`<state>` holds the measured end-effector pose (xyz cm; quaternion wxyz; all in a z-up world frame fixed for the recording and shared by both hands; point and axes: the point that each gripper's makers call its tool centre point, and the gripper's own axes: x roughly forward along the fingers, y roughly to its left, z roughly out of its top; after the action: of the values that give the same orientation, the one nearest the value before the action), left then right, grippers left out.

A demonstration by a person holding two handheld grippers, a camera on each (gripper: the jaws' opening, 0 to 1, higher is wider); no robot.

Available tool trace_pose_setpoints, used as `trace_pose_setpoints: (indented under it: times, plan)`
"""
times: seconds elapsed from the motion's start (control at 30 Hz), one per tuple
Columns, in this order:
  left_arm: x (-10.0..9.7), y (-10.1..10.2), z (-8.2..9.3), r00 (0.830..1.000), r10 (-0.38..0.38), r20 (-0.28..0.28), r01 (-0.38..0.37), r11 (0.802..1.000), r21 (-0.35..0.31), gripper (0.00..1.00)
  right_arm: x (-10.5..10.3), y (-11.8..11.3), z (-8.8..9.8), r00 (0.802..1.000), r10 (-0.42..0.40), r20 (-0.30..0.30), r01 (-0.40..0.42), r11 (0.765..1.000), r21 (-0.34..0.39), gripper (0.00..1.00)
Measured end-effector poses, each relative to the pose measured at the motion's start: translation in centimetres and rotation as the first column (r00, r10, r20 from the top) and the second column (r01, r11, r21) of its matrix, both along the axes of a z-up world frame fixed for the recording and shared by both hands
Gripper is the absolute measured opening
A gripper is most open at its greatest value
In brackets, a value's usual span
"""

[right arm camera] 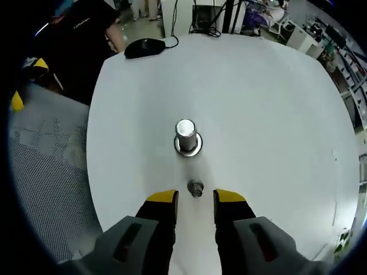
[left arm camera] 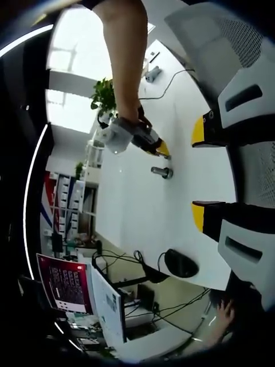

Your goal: Place the washer onto the threaded stud by aligning its center hole with the stud, sliding it down to the base, and recovering from edge contact or off-axis alignment until the washer reaches the visible bottom stop.

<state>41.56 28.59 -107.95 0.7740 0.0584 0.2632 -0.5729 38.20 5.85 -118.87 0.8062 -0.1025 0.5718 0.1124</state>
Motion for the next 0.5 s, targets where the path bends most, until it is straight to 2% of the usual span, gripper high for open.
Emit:
trace_pose_setpoints:
  times: [0.07,0.17,0.2,0.23,0.3,0.37,0.4,0.5]
  plan:
    - [-0.1,0.0,0.0,1.000,-0.002,0.001,0.002,1.000,0.003,0.36,-0.6,-0.1,1.5,0.999,-0.018,0.046,0.018,1.000,-0.001,0.27]
    - [0.1,0.0,-0.1,1.000,-0.003,0.001,0.003,1.000,0.003,0.36,-2.2,0.8,4.6,0.987,-0.078,0.139,0.072,0.996,0.049,0.28]
    - [0.0,0.0,0.0,1.000,-0.004,0.001,0.004,1.000,0.003,0.36,-2.7,1.2,5.6,0.979,-0.116,0.165,0.103,0.991,0.085,0.28]
    - [0.0,0.0,-0.1,1.000,-0.005,0.002,0.005,1.000,0.005,0.36,-3.0,1.8,6.7,0.963,-0.180,0.199,0.153,0.978,0.144,0.28]
    - [0.0,0.1,-0.1,1.000,-0.006,0.004,0.006,1.000,0.008,0.36,-3.1,2.7,8.9,0.932,-0.226,0.282,0.168,0.962,0.216,0.29]
    - [-0.2,0.1,-0.2,1.000,-0.015,0.009,0.015,1.000,0.021,0.37,-4.4,3.0,11.5,0.896,-0.284,0.342,0.206,0.947,0.245,0.29]
    - [-0.3,0.1,-0.2,1.000,-0.021,0.010,0.020,0.999,0.027,0.37,-5.2,3.2,13.1,0.870,-0.309,0.384,0.218,0.940,0.262,0.30]
    - [-0.4,0.2,-0.4,1.000,-0.028,0.011,0.027,0.999,0.033,0.39,-7.6,3.2,15.8,0.821,-0.363,0.441,0.255,0.924,0.285,0.31]
